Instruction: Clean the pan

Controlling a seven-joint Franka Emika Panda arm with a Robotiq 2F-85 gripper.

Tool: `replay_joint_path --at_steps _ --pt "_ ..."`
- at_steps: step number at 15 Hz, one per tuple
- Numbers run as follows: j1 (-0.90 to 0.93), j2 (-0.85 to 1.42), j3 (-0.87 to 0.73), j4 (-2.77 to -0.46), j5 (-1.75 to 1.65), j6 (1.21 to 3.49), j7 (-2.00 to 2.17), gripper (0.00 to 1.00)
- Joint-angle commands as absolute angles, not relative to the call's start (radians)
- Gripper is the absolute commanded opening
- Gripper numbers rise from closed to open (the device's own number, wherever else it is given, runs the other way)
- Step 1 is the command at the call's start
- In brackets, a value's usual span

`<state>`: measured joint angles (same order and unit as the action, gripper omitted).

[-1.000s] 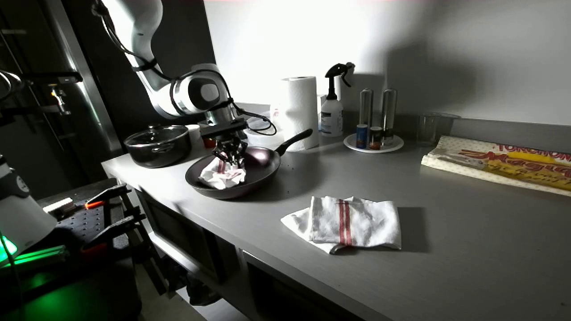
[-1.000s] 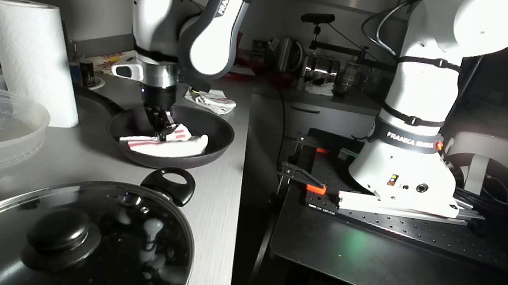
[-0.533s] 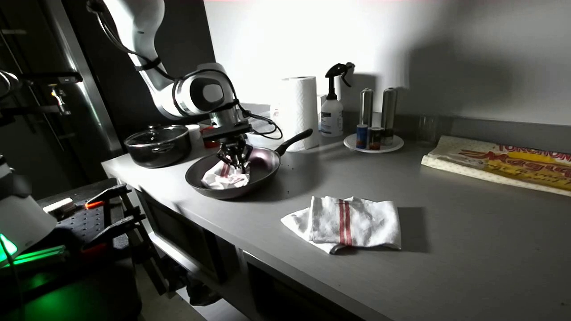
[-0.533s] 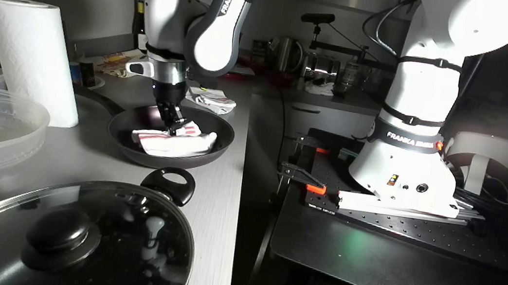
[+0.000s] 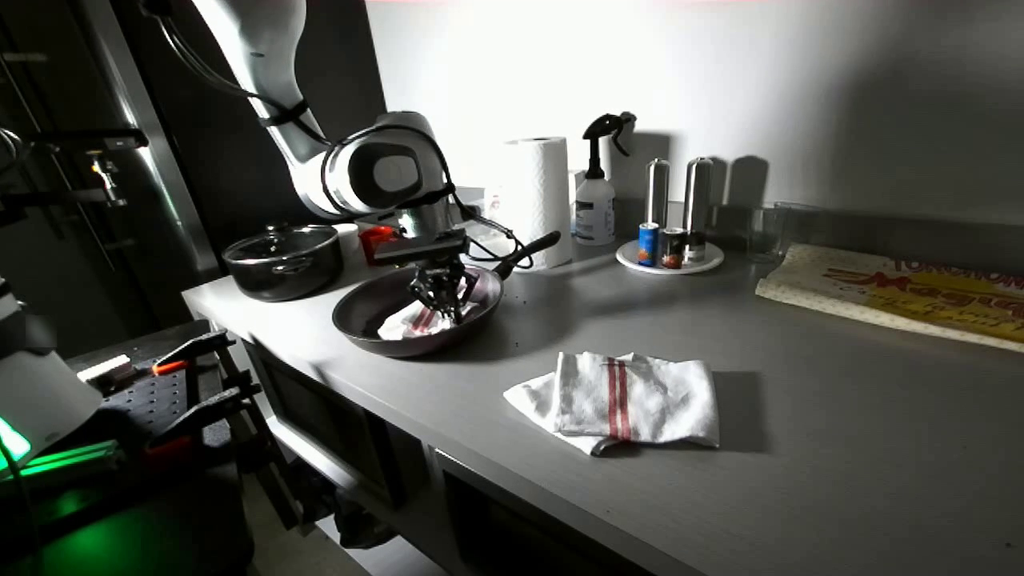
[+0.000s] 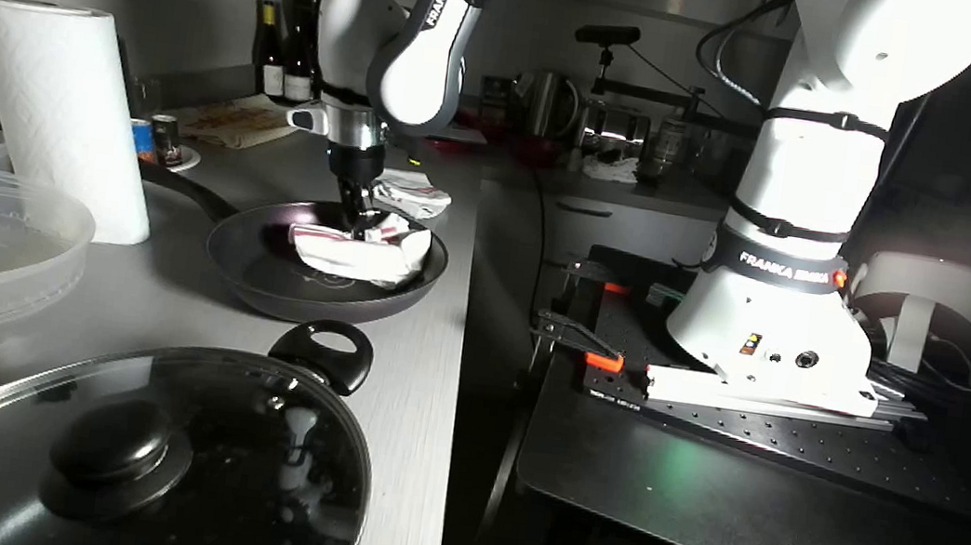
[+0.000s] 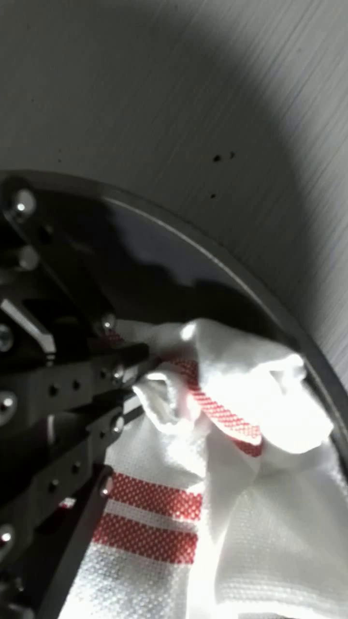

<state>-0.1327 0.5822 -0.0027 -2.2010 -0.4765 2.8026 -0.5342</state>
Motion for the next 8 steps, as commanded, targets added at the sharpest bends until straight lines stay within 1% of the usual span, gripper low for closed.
replay_joint_path --at_steps 1,8 --pt "-0.152 0.591 0.005 -2.191 -0.442 2.795 -0.558 0.02" --pt "-0.214 0.477 0.055 -2.236 -0.371 2.806 -0.584 0.02"
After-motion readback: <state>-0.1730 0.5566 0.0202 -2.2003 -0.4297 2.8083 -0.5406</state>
